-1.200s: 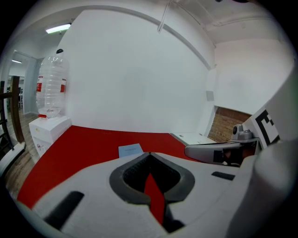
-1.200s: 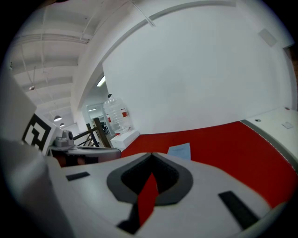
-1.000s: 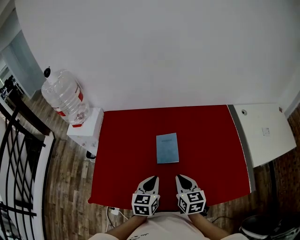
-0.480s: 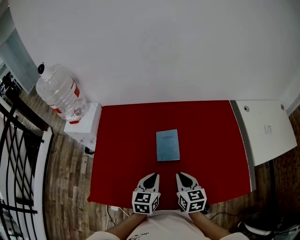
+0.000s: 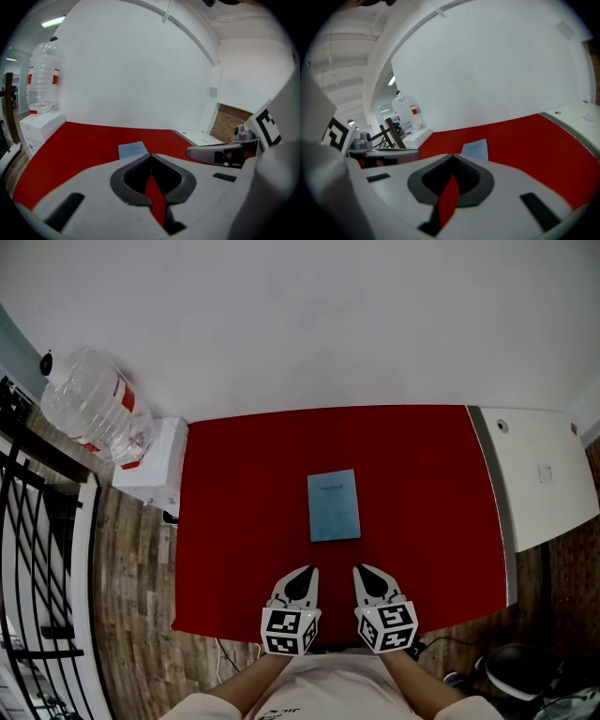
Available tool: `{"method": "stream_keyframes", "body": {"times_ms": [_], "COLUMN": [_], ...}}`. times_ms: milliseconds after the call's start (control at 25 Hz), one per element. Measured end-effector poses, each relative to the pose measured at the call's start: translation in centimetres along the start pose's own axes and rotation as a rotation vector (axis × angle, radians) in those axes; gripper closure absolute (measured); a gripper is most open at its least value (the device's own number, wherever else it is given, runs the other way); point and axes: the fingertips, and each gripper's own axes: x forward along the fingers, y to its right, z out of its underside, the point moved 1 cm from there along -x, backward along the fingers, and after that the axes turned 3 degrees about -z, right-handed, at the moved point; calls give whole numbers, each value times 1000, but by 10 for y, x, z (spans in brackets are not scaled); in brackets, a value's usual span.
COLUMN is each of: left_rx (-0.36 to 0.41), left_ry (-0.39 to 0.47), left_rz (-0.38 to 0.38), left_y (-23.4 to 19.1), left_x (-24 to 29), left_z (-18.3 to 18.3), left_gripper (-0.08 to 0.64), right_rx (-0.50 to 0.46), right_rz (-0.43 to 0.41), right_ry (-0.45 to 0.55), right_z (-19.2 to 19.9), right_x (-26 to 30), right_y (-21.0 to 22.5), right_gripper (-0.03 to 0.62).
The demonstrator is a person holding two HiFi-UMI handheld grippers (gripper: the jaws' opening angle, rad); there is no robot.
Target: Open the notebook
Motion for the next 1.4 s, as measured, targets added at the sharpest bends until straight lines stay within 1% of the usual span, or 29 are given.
{"method": "stream_keyframes", "body": {"times_ms": [320,600,840,1080,1160,1240,1400], "left_rx": [3,-3,0,-4,-5,-3,-17], "left_ry": [-31,-61,-88,-115,-120,-127,-145], "left_rz": [11,18,19,24,30,35,34], "left_y": [-12,-23,-37,-47,-48,-50,-53], "left_x": [32,59,84,105,111,114,115], "left_z": [11,30,48,60,63,66,71], "left_gripper": [554,554,554,554,554,554,554], "right_rx": [37,58,99,110,113,126,179], "right_rz": [48,93,108,125,137,148,149], "right_ry": [-17,-44,-84,-111,-124,-142,-192], "right_z": [8,24,46,60,64,67,76], "right_x": [30,61,86,109,116,123,136], "right_y": [31,57,75,90,97,104,115], "right_gripper": [586,586,586,581,521,494,460]}}
